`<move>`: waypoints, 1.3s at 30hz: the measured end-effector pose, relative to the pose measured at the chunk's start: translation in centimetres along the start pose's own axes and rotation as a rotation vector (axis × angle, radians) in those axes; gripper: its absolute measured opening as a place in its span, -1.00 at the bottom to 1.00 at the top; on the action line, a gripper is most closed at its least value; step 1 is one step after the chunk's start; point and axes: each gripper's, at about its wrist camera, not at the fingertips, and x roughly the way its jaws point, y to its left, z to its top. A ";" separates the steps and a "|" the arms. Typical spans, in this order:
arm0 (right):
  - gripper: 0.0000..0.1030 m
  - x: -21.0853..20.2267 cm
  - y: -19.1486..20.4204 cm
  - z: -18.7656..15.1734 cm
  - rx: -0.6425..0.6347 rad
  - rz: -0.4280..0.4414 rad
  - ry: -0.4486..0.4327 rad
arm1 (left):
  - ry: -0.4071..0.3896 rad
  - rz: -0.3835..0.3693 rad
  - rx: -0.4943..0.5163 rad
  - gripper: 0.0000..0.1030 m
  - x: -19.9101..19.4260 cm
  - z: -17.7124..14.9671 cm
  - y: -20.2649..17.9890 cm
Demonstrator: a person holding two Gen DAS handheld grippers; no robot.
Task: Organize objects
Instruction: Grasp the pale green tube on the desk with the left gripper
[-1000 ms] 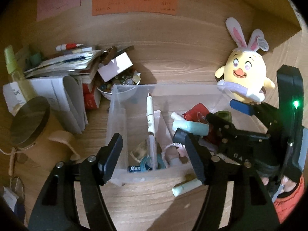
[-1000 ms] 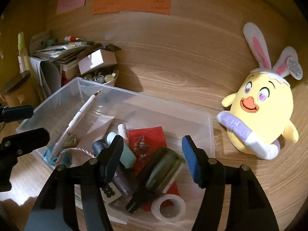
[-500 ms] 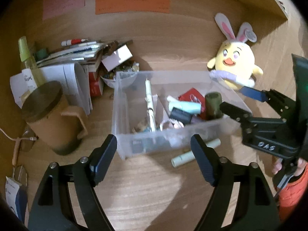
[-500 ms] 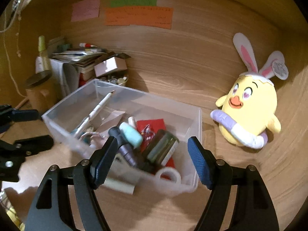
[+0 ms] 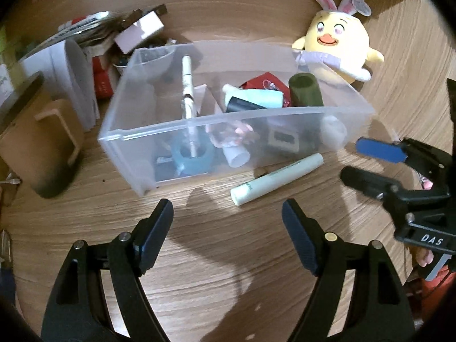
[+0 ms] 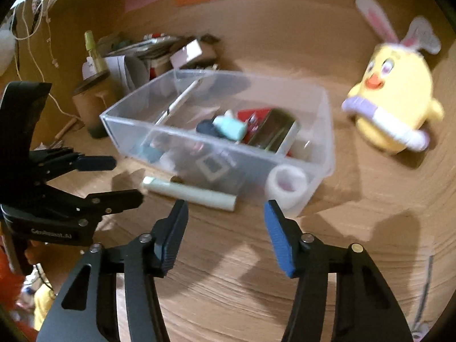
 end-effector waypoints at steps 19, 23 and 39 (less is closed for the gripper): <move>-0.27 3.6 -0.7 1.4 0.028 0.171 0.127 | 0.060 -0.130 0.022 0.28 2.2 0.8 -1.4; -0.27 2.6 0.7 1.1 -0.040 0.207 0.119 | 0.071 -0.117 0.058 0.28 1.1 -0.7 -1.2; -0.16 -0.4 -3.2 0.2 0.071 0.090 0.076 | 0.091 -0.119 0.238 0.26 2.9 0.0 -4.5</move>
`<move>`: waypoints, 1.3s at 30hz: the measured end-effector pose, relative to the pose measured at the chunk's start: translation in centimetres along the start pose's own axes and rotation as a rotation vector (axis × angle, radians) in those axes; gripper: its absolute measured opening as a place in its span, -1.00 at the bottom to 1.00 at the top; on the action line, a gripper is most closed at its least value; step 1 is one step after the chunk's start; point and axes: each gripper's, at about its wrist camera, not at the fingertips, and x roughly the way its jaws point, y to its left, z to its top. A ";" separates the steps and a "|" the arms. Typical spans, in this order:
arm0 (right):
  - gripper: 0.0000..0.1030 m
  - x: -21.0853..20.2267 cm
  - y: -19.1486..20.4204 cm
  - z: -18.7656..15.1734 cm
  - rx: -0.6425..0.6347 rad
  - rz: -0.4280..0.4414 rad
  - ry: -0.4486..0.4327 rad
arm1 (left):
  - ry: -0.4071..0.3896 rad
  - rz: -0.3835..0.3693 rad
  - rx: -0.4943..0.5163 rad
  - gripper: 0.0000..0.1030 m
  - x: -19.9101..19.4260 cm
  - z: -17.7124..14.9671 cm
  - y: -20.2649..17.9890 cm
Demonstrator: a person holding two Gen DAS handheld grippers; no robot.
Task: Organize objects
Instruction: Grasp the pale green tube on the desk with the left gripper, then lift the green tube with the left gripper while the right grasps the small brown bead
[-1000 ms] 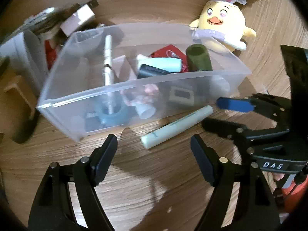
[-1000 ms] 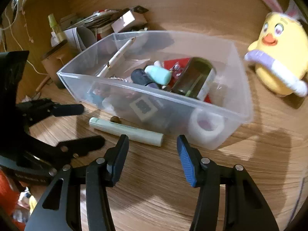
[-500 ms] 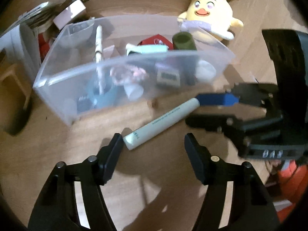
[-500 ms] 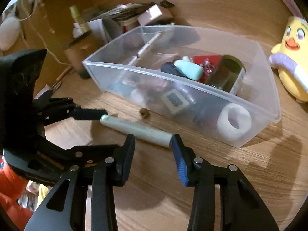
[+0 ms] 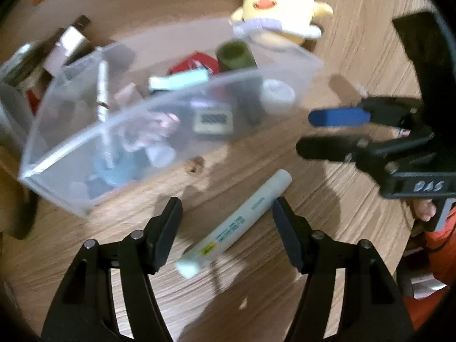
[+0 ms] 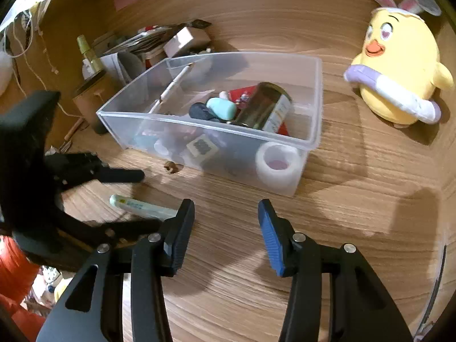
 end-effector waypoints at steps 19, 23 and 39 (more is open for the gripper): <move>-0.16 4.2 6.8 1.4 -0.157 -0.014 0.000 | -0.038 0.108 -0.152 -0.72 -4.4 -6.3 3.0; -0.19 5.6 8.2 1.8 -0.188 -0.045 0.009 | -0.035 0.121 -0.157 -0.71 -4.6 -6.5 3.7; -0.76 6.8 9.3 1.8 -0.143 -0.092 0.010 | -0.066 0.104 -0.111 -0.71 -3.4 -4.5 4.1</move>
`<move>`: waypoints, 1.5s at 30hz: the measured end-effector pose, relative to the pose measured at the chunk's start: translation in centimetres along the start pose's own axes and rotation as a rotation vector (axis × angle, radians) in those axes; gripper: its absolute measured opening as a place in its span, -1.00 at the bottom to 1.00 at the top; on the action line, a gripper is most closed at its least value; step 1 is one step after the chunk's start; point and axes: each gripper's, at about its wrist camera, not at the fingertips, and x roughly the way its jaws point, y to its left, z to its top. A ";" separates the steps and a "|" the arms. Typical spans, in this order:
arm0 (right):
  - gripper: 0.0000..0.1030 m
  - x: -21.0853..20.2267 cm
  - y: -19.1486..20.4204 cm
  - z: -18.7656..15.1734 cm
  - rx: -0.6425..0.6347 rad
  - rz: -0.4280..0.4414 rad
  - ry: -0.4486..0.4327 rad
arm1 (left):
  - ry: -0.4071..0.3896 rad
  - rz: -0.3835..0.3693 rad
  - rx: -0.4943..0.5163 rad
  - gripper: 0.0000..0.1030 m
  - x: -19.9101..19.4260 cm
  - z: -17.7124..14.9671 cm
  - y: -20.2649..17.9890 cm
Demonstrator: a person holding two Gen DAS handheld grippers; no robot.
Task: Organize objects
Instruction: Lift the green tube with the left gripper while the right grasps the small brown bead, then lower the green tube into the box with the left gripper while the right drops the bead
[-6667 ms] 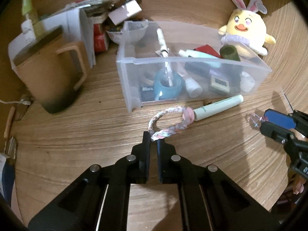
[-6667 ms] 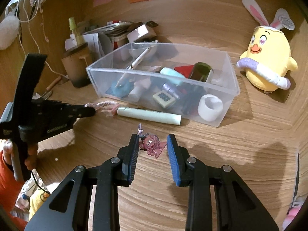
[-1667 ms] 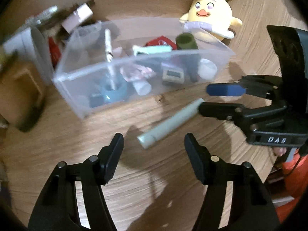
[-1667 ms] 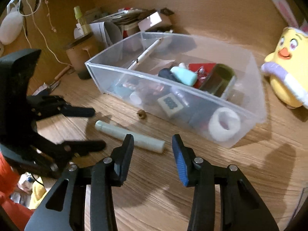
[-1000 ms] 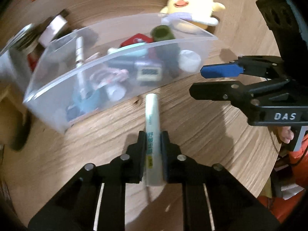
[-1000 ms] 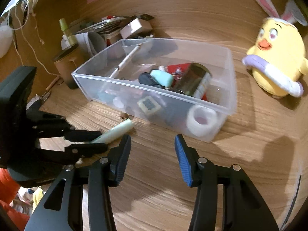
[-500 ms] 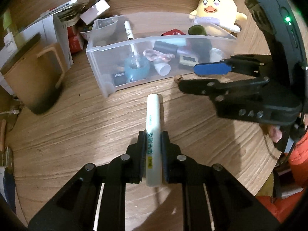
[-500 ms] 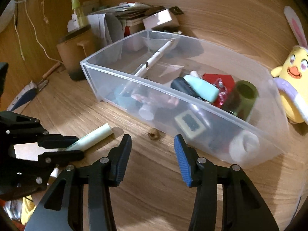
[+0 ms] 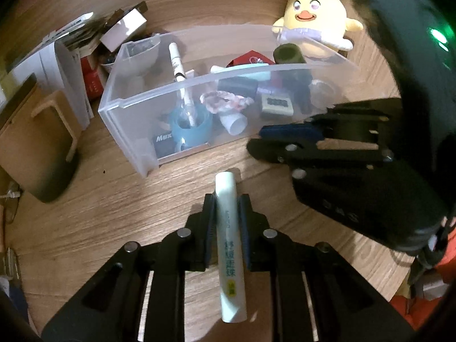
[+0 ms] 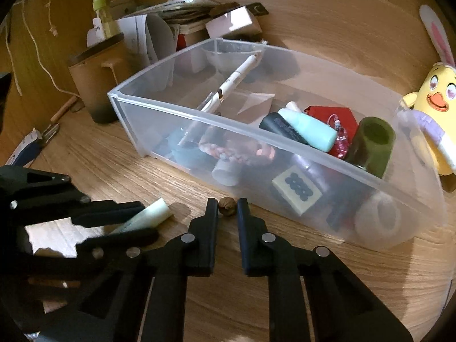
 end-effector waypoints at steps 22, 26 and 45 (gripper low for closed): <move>-0.76 -9.2 -3.6 -0.2 0.065 0.006 -0.220 | -0.217 0.011 -0.121 -0.71 -7.4 4.4 -0.7; -0.76 -10.3 -4.4 -0.1 0.078 0.004 -0.253 | -0.258 0.024 -0.127 -0.71 -8.6 5.2 -1.1; -0.76 -12.4 -7.9 2.4 0.125 -0.032 -0.346 | -0.369 0.041 -0.119 -0.71 -10.6 9.9 -2.3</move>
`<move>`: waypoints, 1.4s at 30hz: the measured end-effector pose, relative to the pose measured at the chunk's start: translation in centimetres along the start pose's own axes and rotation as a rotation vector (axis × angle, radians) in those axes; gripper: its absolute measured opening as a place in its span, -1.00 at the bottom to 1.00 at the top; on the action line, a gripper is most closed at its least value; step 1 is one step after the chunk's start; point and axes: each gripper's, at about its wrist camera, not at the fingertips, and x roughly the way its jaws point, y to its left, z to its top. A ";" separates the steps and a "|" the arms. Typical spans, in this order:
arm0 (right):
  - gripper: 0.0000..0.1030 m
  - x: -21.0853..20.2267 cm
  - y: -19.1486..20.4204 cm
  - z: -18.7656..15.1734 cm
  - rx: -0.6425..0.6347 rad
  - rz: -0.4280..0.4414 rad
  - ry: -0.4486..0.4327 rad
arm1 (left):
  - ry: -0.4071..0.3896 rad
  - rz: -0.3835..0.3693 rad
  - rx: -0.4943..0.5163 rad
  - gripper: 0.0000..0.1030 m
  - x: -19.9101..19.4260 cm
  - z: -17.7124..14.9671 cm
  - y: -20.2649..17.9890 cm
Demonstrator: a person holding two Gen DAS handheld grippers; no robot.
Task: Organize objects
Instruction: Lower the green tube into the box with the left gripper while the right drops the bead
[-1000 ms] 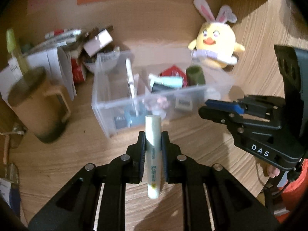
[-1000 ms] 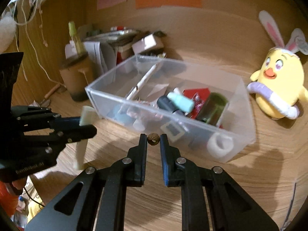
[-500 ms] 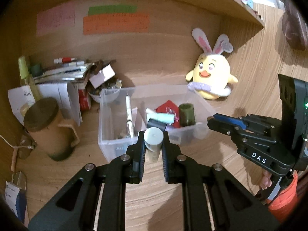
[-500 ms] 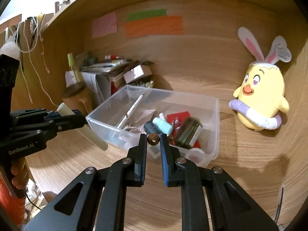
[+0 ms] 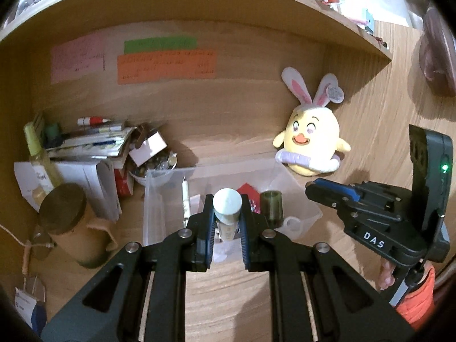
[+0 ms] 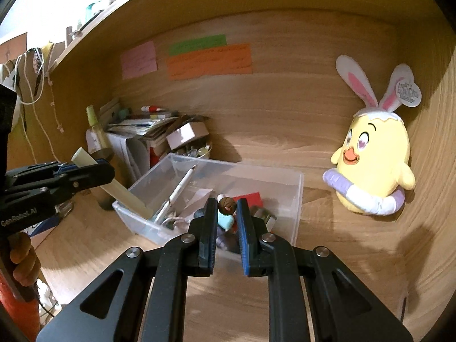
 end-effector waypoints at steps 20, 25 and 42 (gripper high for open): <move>-0.76 7.4 -1.2 -0.2 -0.024 -0.019 0.128 | 0.164 -0.150 -0.134 -0.71 9.4 0.8 1.8; -0.76 9.4 -0.5 -0.9 -0.055 -0.023 0.174 | 0.195 -0.111 -0.153 -0.71 10.6 0.0 3.2; -0.55 9.2 0.2 -1.1 -0.088 -0.039 0.184 | 0.138 0.069 -0.094 -0.09 9.1 -0.9 4.2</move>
